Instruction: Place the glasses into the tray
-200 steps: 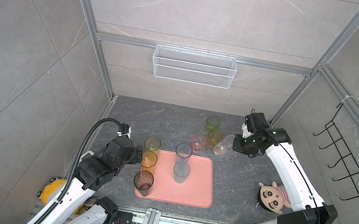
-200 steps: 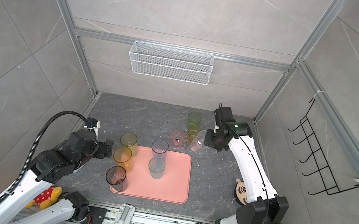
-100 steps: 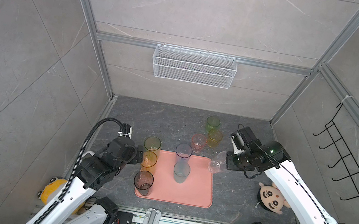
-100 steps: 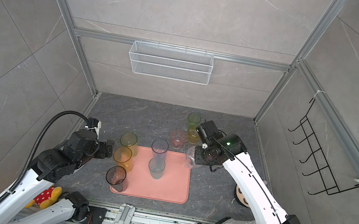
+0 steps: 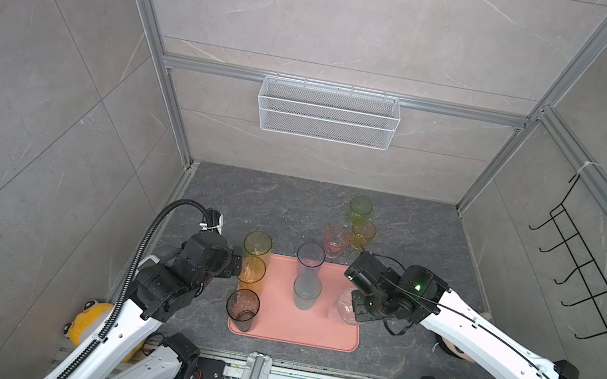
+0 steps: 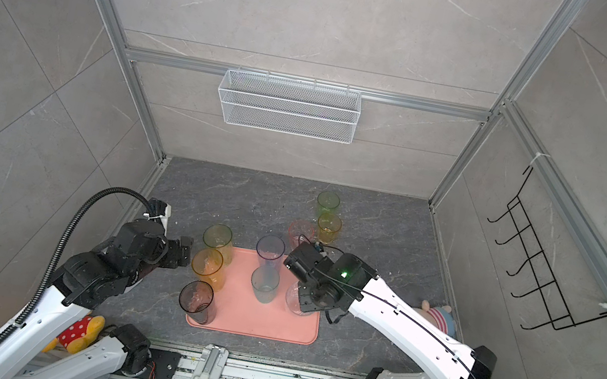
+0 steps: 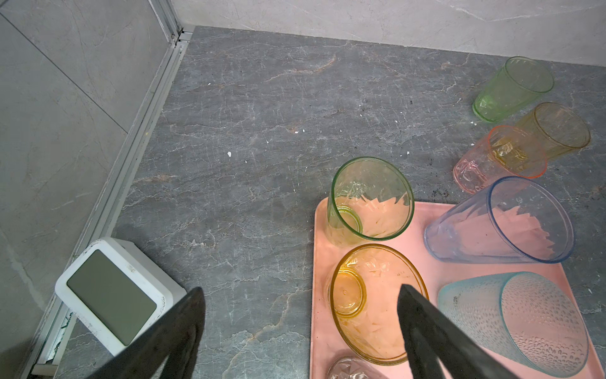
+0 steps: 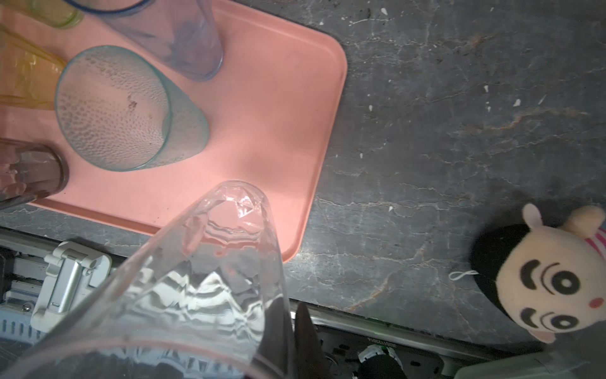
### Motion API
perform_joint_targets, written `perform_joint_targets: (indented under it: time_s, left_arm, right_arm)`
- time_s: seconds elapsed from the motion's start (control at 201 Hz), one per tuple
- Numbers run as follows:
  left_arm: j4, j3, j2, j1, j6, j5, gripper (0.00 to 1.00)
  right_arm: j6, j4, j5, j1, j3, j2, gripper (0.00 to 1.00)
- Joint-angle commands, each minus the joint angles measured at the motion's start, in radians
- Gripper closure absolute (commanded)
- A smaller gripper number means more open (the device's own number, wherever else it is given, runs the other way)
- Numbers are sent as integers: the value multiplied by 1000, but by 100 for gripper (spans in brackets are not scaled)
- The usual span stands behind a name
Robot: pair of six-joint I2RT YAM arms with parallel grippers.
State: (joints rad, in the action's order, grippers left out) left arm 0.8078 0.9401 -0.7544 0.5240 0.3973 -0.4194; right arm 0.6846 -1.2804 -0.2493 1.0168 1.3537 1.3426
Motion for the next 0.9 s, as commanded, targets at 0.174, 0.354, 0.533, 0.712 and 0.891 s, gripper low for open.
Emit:
perform_joint_targets:
  time_s: [0.174, 0.354, 0.533, 0.712, 0.891]
  left_arm:
    - [0, 12, -2, 6, 11, -15, 8]
    - [0, 12, 0, 7, 12, -15, 8]
    - [1, 12, 0, 7, 11, -15, 8]
    - [-1, 9, 9, 8, 12, -15, 8]
    - [-1, 11, 9, 7, 12, -15, 8]
  right_arm:
    - [100, 80, -21, 124, 28, 110, 100]
    - [117, 129, -11, 177, 34, 163, 100]
    - [132, 138, 5, 206, 55, 225, 100]
    - [147, 129, 7, 219, 74, 269, 100]
    - [151, 129, 15, 221, 87, 295, 100]
